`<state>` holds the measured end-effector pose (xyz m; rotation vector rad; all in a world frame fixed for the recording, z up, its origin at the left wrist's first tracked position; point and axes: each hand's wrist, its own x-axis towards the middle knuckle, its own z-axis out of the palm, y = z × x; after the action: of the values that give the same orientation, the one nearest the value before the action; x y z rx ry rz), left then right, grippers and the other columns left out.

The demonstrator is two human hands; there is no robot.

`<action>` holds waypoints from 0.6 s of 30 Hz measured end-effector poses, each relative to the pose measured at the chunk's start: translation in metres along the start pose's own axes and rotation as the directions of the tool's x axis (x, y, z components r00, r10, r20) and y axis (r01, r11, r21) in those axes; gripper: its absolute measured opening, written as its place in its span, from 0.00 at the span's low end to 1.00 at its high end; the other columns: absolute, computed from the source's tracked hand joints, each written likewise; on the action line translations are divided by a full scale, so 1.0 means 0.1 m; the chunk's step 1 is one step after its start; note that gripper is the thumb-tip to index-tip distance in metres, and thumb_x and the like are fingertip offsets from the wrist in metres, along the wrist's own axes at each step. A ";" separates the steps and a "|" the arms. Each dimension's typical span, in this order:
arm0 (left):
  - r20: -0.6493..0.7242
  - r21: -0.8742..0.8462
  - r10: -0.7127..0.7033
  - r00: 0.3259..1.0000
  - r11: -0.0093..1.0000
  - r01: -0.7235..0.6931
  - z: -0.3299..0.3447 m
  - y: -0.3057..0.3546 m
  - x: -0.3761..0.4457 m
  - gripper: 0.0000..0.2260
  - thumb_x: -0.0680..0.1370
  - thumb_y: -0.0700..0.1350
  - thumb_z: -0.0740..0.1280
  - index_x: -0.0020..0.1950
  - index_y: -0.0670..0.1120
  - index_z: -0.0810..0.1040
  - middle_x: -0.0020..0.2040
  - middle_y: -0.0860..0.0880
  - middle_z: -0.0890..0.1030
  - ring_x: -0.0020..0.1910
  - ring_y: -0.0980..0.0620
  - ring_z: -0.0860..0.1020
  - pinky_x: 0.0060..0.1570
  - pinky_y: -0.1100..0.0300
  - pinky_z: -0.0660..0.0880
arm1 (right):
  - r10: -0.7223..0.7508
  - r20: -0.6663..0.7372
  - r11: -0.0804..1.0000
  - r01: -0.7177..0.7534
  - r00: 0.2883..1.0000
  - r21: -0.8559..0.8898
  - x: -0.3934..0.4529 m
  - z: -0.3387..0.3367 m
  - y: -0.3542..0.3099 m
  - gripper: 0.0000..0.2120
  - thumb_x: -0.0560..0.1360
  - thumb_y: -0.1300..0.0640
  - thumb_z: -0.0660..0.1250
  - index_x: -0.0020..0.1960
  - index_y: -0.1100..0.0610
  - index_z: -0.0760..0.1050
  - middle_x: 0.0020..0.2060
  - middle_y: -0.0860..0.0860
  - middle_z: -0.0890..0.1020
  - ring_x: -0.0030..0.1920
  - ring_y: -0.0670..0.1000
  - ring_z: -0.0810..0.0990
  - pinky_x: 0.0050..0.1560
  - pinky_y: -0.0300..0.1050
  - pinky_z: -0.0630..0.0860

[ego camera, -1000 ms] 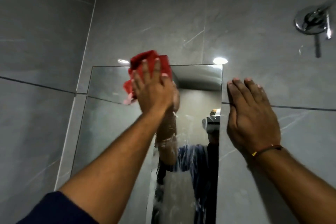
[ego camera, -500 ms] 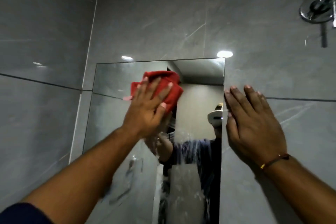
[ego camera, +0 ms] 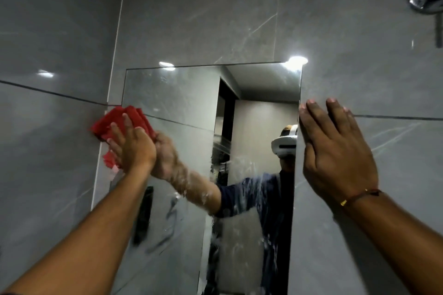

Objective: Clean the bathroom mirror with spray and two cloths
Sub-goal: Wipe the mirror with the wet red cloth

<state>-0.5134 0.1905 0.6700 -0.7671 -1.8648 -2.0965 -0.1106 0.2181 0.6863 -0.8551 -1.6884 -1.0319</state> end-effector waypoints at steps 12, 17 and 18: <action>0.420 -0.029 0.820 0.388 0.440 -0.898 0.56 0.77 -2.60 0.29 0.87 0.56 0.54 0.88 0.59 0.48 0.89 0.53 0.41 0.87 0.44 0.35 0.86 0.39 0.39 | 0.102 -0.085 0.930 -0.065 0.991 0.362 -0.17 -0.07 0.10 0.25 0.82 0.57 0.55 0.78 0.58 0.71 0.76 0.56 0.75 0.81 0.56 0.66 0.84 0.57 0.59; 0.469 -0.046 0.881 -0.065 -0.049 -0.998 0.35 0.28 -1.98 0.29 0.84 0.55 0.60 0.86 0.57 0.60 0.88 0.47 0.58 0.88 0.38 0.49 0.86 0.38 0.47 | -0.029 -0.012 0.963 0.031 1.000 0.267 -0.38 -0.05 0.05 0.26 0.82 0.54 0.56 0.78 0.59 0.70 0.77 0.57 0.74 0.82 0.56 0.65 0.84 0.55 0.58; 0.461 -0.032 0.886 -0.041 -0.030 -0.999 0.32 0.21 -1.80 0.29 0.84 0.55 0.60 0.86 0.57 0.59 0.88 0.46 0.58 0.88 0.38 0.49 0.85 0.37 0.48 | -0.025 -0.010 0.966 0.027 1.000 0.255 -0.40 -0.05 0.01 0.26 0.82 0.54 0.56 0.78 0.59 0.71 0.77 0.56 0.74 0.82 0.56 0.64 0.84 0.55 0.58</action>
<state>-0.3454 0.1881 0.5960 -1.7582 -0.9170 -0.6105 -0.0956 0.2111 0.6500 -0.6620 -1.7846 -0.8103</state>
